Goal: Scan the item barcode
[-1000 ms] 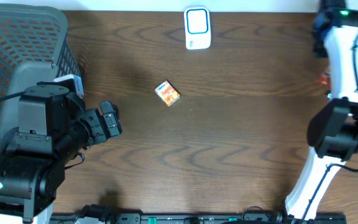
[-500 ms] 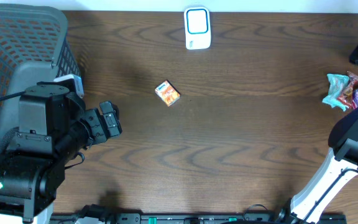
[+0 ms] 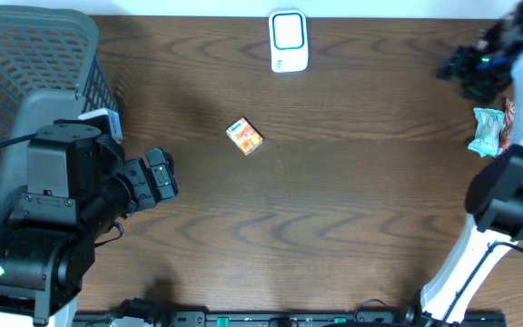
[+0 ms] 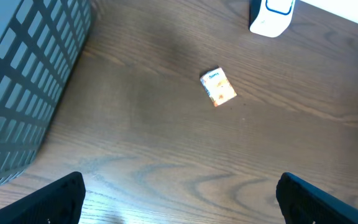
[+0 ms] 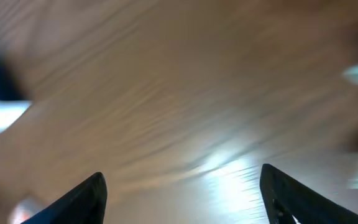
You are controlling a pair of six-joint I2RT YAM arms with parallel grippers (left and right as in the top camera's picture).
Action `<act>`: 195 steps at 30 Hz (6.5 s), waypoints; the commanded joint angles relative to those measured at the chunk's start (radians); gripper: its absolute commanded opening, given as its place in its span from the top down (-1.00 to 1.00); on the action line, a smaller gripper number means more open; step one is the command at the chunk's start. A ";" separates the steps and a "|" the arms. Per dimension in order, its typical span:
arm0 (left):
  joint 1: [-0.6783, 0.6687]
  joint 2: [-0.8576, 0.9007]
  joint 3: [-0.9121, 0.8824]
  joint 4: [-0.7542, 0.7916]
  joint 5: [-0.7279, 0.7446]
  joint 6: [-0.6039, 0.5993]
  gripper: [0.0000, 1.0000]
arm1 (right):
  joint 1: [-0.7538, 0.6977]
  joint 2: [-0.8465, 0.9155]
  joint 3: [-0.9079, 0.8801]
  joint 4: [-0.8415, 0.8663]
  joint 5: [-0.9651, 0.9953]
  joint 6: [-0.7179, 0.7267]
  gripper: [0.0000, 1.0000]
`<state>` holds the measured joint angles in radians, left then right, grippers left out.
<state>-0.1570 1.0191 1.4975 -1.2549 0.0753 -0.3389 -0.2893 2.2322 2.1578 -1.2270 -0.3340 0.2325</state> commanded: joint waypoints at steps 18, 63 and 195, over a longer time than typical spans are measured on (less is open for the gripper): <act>0.006 -0.001 0.001 -0.002 -0.009 0.010 -0.96 | 0.731 -0.005 -0.085 0.219 0.090 -0.144 -0.80; 0.006 -0.001 0.001 -0.002 -0.009 0.010 -0.96 | 0.794 0.050 -0.394 0.553 -0.021 -0.087 0.98; 0.006 -0.001 0.001 -0.002 -0.009 0.010 -0.96 | 0.396 -1.427 -0.809 -0.085 0.357 0.134 -0.99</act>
<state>-0.1570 1.0191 1.4975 -1.2552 0.0753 -0.3389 0.0986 0.8051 1.3563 -1.3155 0.0288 0.2947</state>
